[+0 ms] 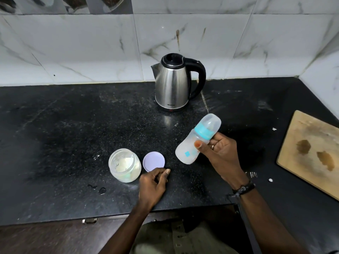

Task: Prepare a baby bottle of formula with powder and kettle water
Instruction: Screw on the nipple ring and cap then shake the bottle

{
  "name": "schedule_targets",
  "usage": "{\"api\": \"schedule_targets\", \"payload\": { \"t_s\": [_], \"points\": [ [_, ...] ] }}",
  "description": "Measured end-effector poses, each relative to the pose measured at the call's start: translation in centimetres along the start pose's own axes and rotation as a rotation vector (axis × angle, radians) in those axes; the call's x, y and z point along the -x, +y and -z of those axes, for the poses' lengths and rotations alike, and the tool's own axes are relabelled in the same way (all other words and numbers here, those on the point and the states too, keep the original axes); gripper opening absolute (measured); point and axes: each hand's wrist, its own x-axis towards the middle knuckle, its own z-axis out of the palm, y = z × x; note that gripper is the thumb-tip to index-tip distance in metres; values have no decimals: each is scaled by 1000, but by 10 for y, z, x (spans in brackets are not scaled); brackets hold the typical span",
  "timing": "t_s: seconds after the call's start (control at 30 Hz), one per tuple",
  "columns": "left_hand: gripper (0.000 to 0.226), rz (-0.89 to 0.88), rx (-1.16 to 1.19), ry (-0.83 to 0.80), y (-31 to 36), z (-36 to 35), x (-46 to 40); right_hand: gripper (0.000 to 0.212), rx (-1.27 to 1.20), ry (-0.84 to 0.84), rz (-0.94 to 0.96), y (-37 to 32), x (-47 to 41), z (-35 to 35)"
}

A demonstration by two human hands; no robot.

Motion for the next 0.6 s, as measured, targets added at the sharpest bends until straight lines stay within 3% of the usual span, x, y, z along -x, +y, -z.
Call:
{"api": "schedule_targets", "payload": {
  "t_s": [0.3, 0.6],
  "points": [
    [18, 31, 35, -11, -2, 0, 1, 41, 81, -35, -14, 3, -10, 0],
    [21, 28, 14, 0, -3, 0, 1, 52, 277, 54, 21, 22, -73, -6]
  ]
}}
